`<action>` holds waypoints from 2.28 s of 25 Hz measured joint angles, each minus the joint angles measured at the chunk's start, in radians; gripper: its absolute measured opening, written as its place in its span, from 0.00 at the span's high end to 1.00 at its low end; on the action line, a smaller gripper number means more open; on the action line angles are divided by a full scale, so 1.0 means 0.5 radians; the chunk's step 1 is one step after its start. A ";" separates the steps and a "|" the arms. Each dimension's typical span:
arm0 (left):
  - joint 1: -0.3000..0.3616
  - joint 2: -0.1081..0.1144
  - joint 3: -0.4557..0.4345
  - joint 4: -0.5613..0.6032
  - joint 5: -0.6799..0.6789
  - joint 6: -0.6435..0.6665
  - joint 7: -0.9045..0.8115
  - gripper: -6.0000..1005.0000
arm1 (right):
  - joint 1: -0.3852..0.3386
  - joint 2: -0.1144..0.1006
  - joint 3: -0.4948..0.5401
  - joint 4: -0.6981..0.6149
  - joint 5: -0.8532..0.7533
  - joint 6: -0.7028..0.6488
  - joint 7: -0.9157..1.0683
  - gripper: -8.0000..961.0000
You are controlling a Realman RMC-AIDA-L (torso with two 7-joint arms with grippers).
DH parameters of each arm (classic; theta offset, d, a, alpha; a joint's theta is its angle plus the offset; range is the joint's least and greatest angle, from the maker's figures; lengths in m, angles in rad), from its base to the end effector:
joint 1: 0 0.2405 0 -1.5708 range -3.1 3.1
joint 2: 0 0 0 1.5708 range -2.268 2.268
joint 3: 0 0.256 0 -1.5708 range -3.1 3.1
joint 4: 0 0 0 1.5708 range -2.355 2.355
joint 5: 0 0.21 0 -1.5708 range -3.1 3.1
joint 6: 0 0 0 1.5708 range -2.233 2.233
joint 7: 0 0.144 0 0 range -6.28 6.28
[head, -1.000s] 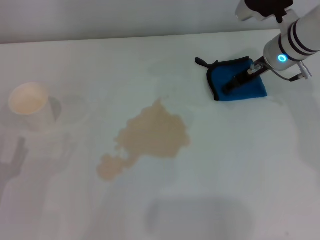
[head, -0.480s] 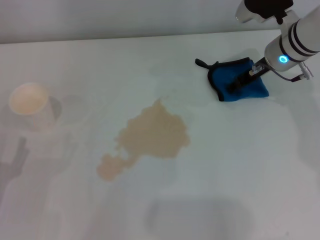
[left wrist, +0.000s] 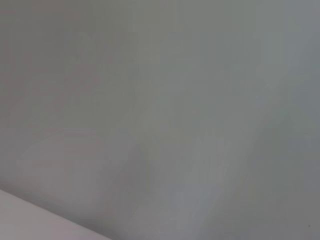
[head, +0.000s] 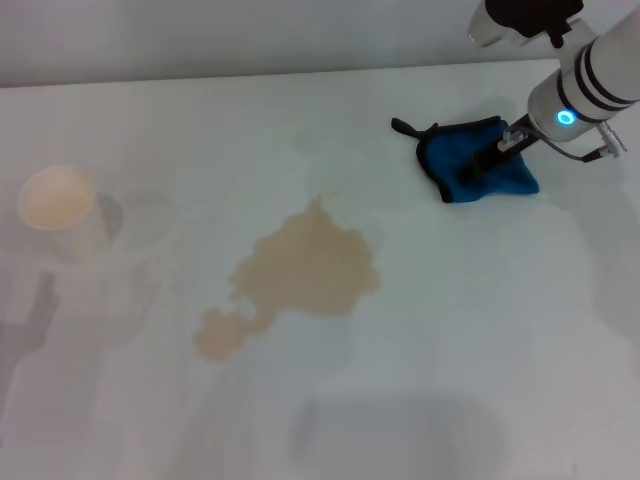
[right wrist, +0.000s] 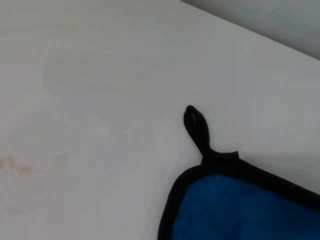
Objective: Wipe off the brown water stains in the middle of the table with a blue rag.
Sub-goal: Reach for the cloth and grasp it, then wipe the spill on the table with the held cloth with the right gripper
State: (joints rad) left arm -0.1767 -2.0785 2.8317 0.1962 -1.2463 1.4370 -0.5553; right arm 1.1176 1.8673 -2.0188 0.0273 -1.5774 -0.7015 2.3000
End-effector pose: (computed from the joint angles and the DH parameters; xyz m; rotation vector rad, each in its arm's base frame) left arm -0.3576 0.2224 -0.0272 -1.4783 -0.9210 -1.0404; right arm 0.2747 0.4529 -0.0040 -2.2222 1.1312 -0.4119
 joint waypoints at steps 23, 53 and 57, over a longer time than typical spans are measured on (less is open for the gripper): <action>-0.003 0.000 -0.003 -0.006 -0.011 0.014 -0.023 0.11 | -0.025 -0.004 -0.113 -0.331 -0.031 -0.194 -0.029 0.88; -0.039 0.000 -0.006 -0.015 -0.029 0.013 -0.034 0.11 | -0.296 0.281 -0.088 -1.008 -0.050 -0.640 -0.344 0.89; -0.039 0.000 -0.006 -0.015 -0.029 0.013 -0.034 0.11 | -0.370 0.290 -0.091 -1.138 -0.057 -0.660 -0.355 0.90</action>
State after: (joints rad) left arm -0.1963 -2.0785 2.8286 0.1886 -1.2609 1.4434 -0.5722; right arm 0.9324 2.0123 -2.0641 -0.5417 -1.6058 -1.0316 2.1225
